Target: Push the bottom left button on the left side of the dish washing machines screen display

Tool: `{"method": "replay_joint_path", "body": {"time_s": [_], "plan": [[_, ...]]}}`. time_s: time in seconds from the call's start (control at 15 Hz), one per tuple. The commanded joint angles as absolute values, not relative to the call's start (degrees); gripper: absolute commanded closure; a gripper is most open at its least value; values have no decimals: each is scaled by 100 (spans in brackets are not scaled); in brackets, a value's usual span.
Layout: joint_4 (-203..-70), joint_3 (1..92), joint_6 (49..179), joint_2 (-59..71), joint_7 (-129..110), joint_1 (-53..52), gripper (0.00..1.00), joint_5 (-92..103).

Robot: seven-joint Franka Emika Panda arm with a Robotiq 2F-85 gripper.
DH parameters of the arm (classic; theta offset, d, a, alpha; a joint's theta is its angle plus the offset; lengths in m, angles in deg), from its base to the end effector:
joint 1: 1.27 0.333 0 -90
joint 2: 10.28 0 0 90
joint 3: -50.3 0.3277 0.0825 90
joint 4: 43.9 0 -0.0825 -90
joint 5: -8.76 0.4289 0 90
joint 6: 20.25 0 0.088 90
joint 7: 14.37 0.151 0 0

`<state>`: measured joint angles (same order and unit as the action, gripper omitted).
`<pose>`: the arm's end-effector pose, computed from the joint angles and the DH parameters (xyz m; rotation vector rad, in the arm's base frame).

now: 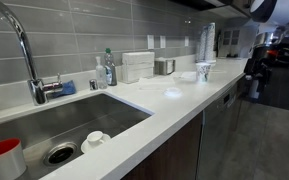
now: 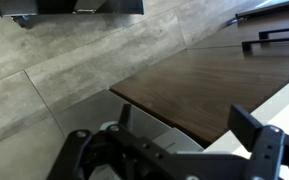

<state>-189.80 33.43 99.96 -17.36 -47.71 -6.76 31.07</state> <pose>0.4076 -0.1274 0.2319 -2.6840 0.0737 0.1851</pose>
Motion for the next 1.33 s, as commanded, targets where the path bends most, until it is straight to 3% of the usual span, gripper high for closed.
{"method": "replay_joint_path", "body": {"time_s": [0.0, 0.53, 0.73, 1.27], "plan": [[-18614, 3397, 10141, -767, -5329, -873, 32, 3302], [-17726, 3965, 10371, 778, -6393, -1443, 94, 4383], [-17411, 4227, 10676, 1208, -6562, -1632, 100, 4702], [-16793, 4601, 10696, 1813, -6921, -2054, 95, 5613]]}}
